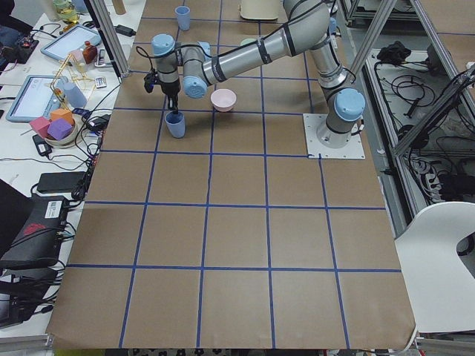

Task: Stack blue cups with both arms

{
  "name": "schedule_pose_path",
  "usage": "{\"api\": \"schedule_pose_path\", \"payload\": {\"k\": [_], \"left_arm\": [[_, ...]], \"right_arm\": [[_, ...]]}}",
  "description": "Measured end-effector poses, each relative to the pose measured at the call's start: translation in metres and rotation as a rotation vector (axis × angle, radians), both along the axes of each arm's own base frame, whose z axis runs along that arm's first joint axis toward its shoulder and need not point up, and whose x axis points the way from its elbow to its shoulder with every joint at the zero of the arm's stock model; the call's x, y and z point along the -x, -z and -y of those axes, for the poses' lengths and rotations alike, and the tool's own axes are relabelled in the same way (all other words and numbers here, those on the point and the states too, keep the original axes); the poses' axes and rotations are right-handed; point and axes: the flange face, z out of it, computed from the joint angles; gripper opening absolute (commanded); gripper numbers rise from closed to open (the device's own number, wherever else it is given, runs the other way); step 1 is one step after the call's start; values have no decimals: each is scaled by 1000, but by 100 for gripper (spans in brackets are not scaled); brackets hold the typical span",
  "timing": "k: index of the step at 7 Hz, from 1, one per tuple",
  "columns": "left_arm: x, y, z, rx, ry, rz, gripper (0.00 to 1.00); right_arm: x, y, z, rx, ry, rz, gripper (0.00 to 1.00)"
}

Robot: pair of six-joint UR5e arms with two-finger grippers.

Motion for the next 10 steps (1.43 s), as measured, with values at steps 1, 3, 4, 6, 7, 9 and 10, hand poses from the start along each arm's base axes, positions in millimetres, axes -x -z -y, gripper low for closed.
{"api": "schedule_pose_path", "payload": {"k": [1, 3, 4, 6, 7, 9, 10], "left_arm": [[41, -21, -9, 28, 34, -12, 0], [160, -37, -46, 48, 67, -69, 0], [211, -32, -65, 42, 70, -96, 0], [278, -26, -96, 20, 80, -147, 0], [292, -22, -104, 10, 89, -162, 0], [301, -8, -113, -26, 97, -178, 100], [301, 1, -116, -41, 96, -174, 100]], "right_arm": [[3, 0, 2, 0, 4, 5, 100], [17, -5, 4, 8, 25, 4, 100], [24, -6, 5, 10, 29, -2, 100], [34, -7, 6, 13, 24, -7, 100], [36, -7, 6, 13, 26, -7, 100], [37, -7, 6, 13, 27, -7, 100], [37, -7, 6, 13, 27, -7, 100]]}}
